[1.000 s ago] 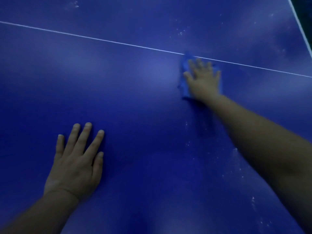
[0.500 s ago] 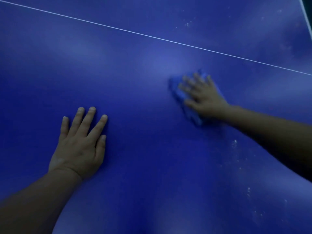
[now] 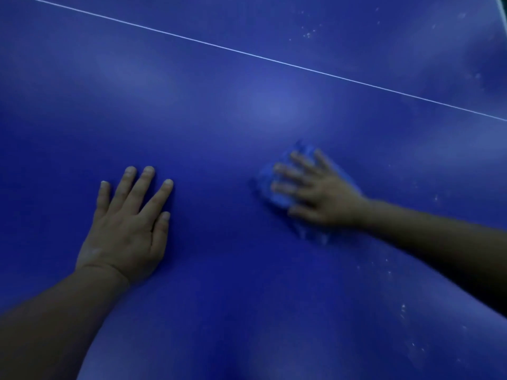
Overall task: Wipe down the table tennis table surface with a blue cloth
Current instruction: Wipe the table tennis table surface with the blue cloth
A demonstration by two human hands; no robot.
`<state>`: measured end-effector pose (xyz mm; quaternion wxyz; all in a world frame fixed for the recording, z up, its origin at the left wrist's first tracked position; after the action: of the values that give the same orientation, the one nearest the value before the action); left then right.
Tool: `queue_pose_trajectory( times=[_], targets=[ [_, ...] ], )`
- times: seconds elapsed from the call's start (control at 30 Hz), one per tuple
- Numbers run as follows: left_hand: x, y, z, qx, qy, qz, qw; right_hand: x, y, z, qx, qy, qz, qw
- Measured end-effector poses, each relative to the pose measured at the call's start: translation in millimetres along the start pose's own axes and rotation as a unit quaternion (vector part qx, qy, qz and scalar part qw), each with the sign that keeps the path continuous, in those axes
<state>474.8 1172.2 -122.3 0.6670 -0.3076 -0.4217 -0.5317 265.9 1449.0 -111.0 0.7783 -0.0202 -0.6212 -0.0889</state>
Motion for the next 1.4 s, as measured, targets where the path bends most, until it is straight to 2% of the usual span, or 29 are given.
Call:
queue_pose_trajectory(
  times=[0.07, 0.13, 0.2, 0.23, 0.27, 0.33, 0.4, 0.5, 0.57, 0.6, 0.63, 0.67, 0.73, 0.77, 0.8, 0.87, 0.93, 1.1, 1.13, 1.2, 1.27, 1.33, 1.4],
  targets=[
    [0, 0, 1, -0.002, -0.003, 0.000, 1.000, -25, -13, 90, -0.213, -0.008, -0.044, 0.976],
    [-1, 0, 0, 0.000, -0.006, -0.002, 1.000, -33, -23, 157, -0.410, -0.050, -0.076, 0.907],
    [-1, 0, -1, 0.005, -0.014, -0.003, 1.000, -36, -31, 188, -0.523, -0.102, -0.098, 0.841],
    [-2, 0, -1, 0.005, -0.014, -0.002, 1.000, -37, -35, 190, -0.540, -0.115, -0.103, 0.827],
    [-2, -1, -1, 0.004, -0.013, -0.001, 1.000, -35, -38, 183, -0.533, -0.114, -0.107, 0.832],
    [-2, -1, -1, 0.001, -0.013, -0.004, 1.000, -33, -29, 144, -0.470, -0.063, -0.106, 0.874],
    [-1, -2, -1, 0.007, -0.014, -0.007, 1.000, -20, 3, 75, -0.378, -0.032, -0.077, 0.922],
    [-2, -1, -1, 0.009, -0.017, -0.011, 1.000, 5, 65, -39, -0.212, -0.049, -0.037, 0.975],
    [-2, -2, -1, 0.010, -0.017, -0.012, 1.000, 5, 79, -48, -0.125, -0.049, -0.053, 0.990],
    [-2, -2, -1, 0.012, -0.016, -0.011, 1.000, -3, 74, -28, -0.133, -0.035, -0.052, 0.989],
    [-3, -2, 0, 0.012, -0.013, -0.010, 1.000, -12, 65, 2, -0.189, -0.025, -0.053, 0.980],
    [-2, -2, 0, 0.012, -0.010, -0.006, 1.000, -19, 55, 37, -0.280, -0.029, -0.051, 0.958],
    [-2, -2, 0, 0.010, -0.012, 0.002, 1.000, -29, 39, 95, -0.449, -0.075, -0.073, 0.887],
    [-1, -1, 0, 0.010, -0.015, 0.004, 1.000, -32, 34, 109, -0.496, -0.095, -0.084, 0.859],
    [-1, -1, 1, 0.011, -0.017, 0.004, 1.000, -32, 32, 111, -0.514, -0.105, -0.091, 0.846],
    [0, -2, 2, 0.015, -0.016, 0.004, 1.000, -28, 34, 89, -0.505, -0.110, -0.094, 0.851],
    [-1, -2, 4, 0.018, -0.015, 0.004, 1.000, -19, 58, 34, -0.472, -0.086, -0.078, 0.874],
    [1, 3, 6, 0.032, -0.077, -0.005, 0.997, 31, 152, -177, -0.319, -0.073, -0.034, 0.944],
    [2, 7, 9, 0.040, -0.081, -0.003, 0.996, 35, 163, -199, -0.280, -0.080, -0.038, 0.956],
    [2, 24, 22, 0.047, -0.050, 0.010, 0.998, 31, 164, -192, -0.230, -0.081, -0.049, 0.969],
    [-2, 58, 36, 0.032, -0.001, 0.014, 0.999, 18, 145, -146, -0.278, -0.069, -0.062, 0.956],
    [-6, 109, 50, 0.003, 0.037, 0.008, 0.999, 12, 129, -90, -0.405, -0.103, -0.087, 0.904],
    [-12, 165, 64, -0.018, 0.044, 0.001, 0.999, 9, 122, -64, -0.503, -0.134, -0.120, 0.845]
  ],
)
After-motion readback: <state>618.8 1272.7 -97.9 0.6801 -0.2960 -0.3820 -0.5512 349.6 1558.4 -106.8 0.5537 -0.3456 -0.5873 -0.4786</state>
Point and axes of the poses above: each hand's wrist, its own y-axis away from the middle knuckle, its own x-axis out of the back of the hand, z = x × y, the point moved 5 cm from there along -y, towards the middle knuckle, and after that the axes turned 12 degrees about y, right-handed, at the moved point
